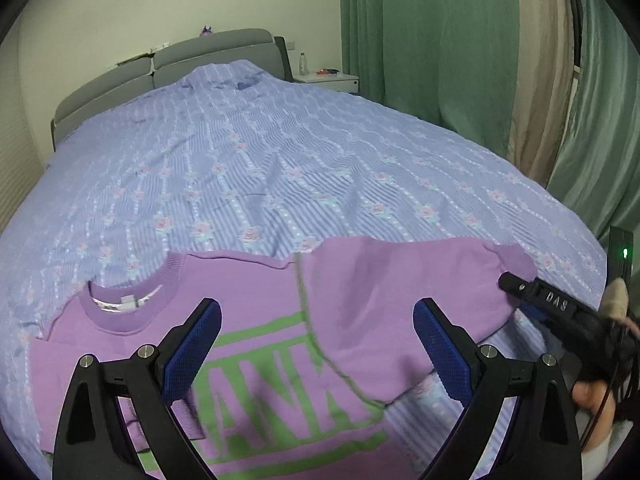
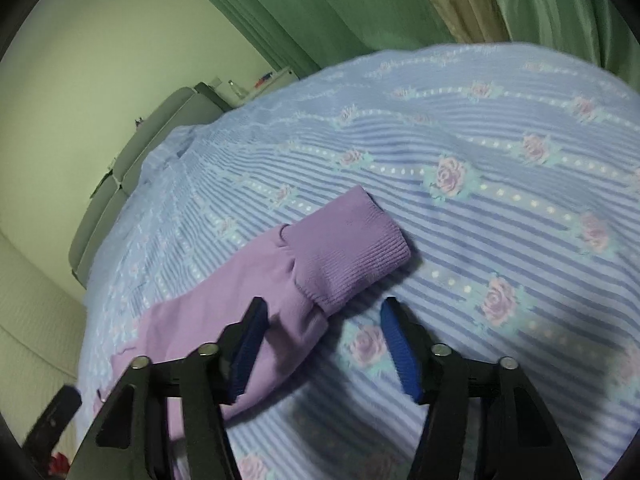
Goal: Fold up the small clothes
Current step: 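Grasp the other sleeve cuff with the right tool and fold it across the chest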
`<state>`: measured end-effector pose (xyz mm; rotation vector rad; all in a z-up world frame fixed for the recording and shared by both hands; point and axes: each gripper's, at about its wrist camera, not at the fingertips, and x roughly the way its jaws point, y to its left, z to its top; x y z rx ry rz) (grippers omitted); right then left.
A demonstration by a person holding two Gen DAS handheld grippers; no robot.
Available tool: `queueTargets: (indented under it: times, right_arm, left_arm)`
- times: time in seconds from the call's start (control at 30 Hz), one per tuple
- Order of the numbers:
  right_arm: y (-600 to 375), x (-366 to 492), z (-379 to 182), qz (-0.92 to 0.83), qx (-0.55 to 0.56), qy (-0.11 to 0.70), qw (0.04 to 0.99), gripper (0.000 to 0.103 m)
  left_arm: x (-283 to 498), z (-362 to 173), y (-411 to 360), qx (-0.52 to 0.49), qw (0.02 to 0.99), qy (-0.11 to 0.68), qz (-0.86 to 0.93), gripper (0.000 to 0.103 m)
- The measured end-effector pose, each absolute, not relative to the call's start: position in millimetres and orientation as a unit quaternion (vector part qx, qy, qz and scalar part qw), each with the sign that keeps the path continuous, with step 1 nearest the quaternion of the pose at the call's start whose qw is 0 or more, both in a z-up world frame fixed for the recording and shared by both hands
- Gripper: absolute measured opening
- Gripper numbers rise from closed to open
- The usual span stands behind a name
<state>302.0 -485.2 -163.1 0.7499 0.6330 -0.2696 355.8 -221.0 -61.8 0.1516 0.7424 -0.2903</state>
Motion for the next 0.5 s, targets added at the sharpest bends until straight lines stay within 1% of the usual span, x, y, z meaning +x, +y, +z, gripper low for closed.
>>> queueTargets:
  times: [0.03, 0.07, 0.1, 0.13, 0.23, 0.33, 0.5]
  right_arm:
    - [-486.3, 304.5, -164.6, -0.125, 0.362, 0.304, 0.872, 0.043]
    - [-487.0, 306.3, -165.4, -0.124, 0.362, 0.305, 0.872, 0.040]
    - [-487.4, 308.3, -165.0, -0.125, 0.360, 0.305, 0.873, 0.029]
    - [-486.6, 310.7, -163.2, -0.125, 0.353, 0.304, 0.876, 0.027]
    - [-465.6, 306.7, -136.5, -0.136, 0.275, 0.290, 0.907, 0.026]
    - [-438.9, 302.1, -99.2, -0.116, 0.222, 0.264, 0.931, 0.026]
    - [-377.5, 299.4, -31.8, -0.071, 0.116, 0.221, 0.966, 0.026]
  left_arm:
    - [356.0, -61.8, -218.3, 0.074, 0.920, 0.359, -0.137, 0.098]
    - [356.2, -61.4, -213.7, 0.074, 0.921, 0.358, -0.133, 0.098]
    - [356.3, -60.8, -207.7, 0.072, 0.922, 0.358, -0.130, 0.098]
    - [356.4, -59.6, -201.0, 0.069, 0.922, 0.359, -0.126, 0.098]
    - [357.4, -54.0, -179.8, 0.058, 0.924, 0.360, -0.113, 0.098]
    - [358.1, -44.6, -149.3, 0.042, 0.926, 0.363, -0.092, 0.098]
    - [349.1, -21.1, -73.4, -0.001, 0.939, 0.342, -0.040, 0.098]
